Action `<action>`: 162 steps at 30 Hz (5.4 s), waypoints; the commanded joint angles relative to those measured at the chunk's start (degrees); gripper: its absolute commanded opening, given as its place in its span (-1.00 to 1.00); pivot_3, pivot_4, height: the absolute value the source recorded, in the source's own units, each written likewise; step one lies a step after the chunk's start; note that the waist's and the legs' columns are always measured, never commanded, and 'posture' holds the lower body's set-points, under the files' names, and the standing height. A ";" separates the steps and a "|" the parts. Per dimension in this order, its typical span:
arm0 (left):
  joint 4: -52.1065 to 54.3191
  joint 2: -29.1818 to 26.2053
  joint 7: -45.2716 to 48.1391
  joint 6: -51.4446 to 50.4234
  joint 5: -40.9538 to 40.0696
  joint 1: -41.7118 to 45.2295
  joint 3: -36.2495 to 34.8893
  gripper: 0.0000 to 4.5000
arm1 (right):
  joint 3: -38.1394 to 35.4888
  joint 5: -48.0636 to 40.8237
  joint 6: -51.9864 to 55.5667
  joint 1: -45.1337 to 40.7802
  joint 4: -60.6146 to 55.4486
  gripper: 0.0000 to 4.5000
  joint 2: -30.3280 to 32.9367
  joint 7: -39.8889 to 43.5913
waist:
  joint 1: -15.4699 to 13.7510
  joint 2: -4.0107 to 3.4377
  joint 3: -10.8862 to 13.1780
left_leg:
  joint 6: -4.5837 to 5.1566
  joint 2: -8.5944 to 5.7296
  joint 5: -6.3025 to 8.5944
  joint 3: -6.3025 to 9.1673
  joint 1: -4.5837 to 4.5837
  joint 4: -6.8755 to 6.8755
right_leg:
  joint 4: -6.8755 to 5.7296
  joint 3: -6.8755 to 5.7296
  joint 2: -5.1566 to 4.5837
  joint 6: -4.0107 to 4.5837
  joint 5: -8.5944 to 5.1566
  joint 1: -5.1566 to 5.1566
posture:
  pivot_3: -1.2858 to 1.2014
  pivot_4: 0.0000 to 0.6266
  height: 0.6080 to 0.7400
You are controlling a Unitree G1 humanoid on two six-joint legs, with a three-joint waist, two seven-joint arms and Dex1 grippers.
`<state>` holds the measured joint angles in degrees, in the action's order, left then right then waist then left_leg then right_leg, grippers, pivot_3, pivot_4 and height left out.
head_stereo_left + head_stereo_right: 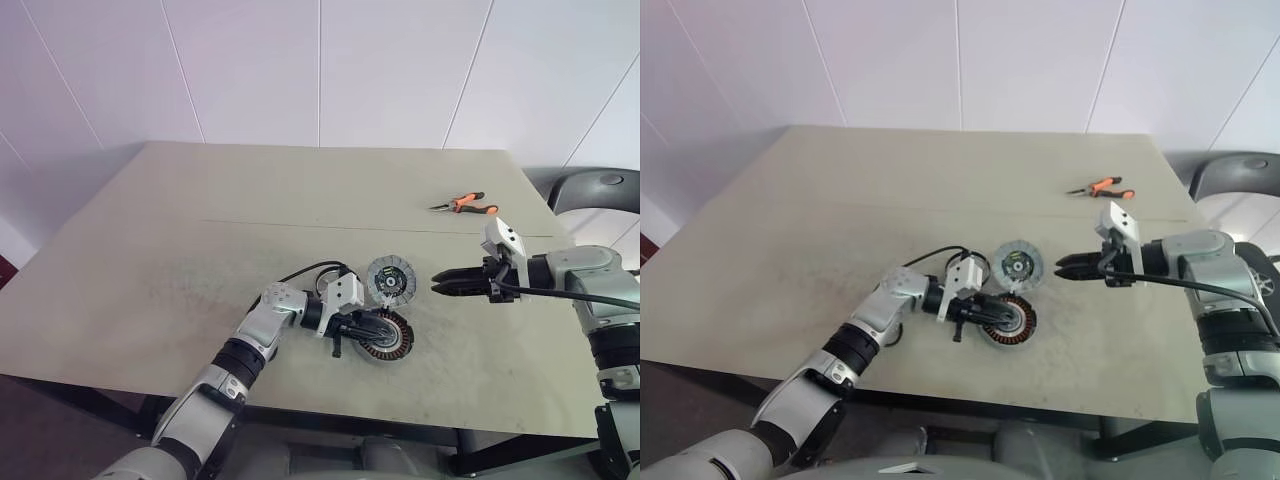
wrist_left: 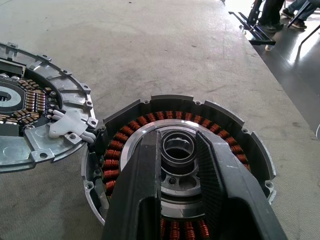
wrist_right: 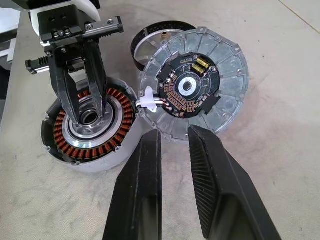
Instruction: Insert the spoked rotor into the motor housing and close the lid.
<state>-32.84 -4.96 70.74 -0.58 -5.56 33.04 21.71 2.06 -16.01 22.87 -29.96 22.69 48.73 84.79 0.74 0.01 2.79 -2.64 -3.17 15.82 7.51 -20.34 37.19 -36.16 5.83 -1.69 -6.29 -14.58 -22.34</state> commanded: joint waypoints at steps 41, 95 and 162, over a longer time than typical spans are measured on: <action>12.73 -0.20 0.57 -15.15 -9.27 -0.11 -4.18 -0.98 | -0.73 -0.13 -3.14 -3.19 2.35 -0.60 -1.07 -2.11 | 0.09 0.01 0.00 | 0.00 0.00 0.00 0.00 -0.01 0.00 | -0.01 0.00 0.00 0.01 0.02 -0.01 | 0.03 -1.00 1.00; 23.17 -4.42 -8.04 -20.07 -14.92 -2.02 -12.64 -0.98 | -2.06 -4.92 -0.19 -2.76 -1.98 -0.60 -2.93 -1.64 | 0.18 0.02 -0.01 | 0.00 0.03 0.00 0.03 0.01 0.04 | 0.00 0.00 0.00 0.04 0.04 0.02 | 0.03 -1.00 1.00; 23.09 -15.21 -26.95 -9.90 -9.56 -14.44 -22.17 -1.00 | 27.01 23.51 -16.79 -21.50 5.33 0.99 -26.97 -12.88 | 0.24 0.04 -0.03 | -0.02 0.05 0.00 0.16 -0.03 -0.11 | -0.08 -0.13 -0.02 0.08 0.06 -0.17 | 0.03 -1.00 1.00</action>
<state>-10.71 -20.06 43.94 -11.80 -14.45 17.90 0.60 28.86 6.11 7.91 -49.64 27.20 21.96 72.82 0.99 0.05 2.76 -2.67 -3.13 15.82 7.67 -20.37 37.08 -36.24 5.70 -1.71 -6.22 -14.51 -22.52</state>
